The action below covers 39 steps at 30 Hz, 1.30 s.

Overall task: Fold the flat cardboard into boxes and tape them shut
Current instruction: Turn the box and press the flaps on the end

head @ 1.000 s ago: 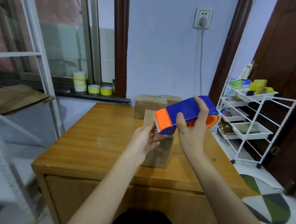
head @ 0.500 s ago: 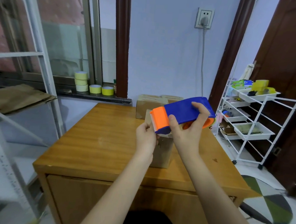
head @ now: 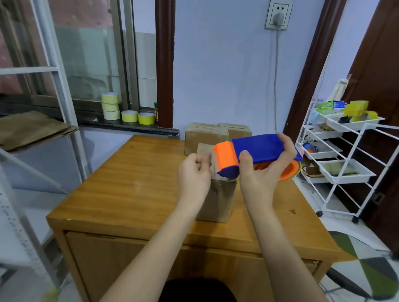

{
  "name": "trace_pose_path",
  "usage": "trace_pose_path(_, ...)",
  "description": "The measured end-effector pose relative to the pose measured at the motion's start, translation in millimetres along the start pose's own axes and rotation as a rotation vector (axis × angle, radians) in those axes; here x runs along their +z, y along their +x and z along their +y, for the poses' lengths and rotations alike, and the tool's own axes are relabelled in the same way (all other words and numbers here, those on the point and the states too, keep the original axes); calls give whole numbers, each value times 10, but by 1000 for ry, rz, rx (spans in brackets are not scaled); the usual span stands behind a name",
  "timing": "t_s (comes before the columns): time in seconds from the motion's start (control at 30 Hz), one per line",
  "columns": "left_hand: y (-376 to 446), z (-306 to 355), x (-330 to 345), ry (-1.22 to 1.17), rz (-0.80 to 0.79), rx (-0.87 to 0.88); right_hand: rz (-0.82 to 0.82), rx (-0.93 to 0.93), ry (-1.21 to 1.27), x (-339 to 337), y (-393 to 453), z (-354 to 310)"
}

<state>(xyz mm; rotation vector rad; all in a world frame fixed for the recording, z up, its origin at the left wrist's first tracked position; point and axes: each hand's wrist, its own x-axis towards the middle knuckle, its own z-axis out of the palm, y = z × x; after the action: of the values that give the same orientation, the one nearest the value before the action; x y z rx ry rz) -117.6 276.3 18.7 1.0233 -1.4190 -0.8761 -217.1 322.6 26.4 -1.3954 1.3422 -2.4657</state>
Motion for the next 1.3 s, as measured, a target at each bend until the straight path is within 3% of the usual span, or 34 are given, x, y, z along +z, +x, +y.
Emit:
trace_pose_path(0.13,123,-177,-385,128,8,-27,114,25,20,-300,196,25)
trace_pose_path(0.3,232,-296,-626,357,-73,27,-70,-38,-192,-583,164,169)
trace_pose_path(0.7,328,-305,-464,690,-78,18,-47,22,-257,-695,137,341)
trace_pose_path(0.9,310,-353,-545,715,-77,22,89,115,-175,-792,98,344)
trace_pose_path(1.07,451,-363,-521,723,-73,38,-40,134,-294,-777,110,419)
trace_pose_path(1.3,431,-410,-501,721,-92,54,-94,88,-442,-756,171,401)
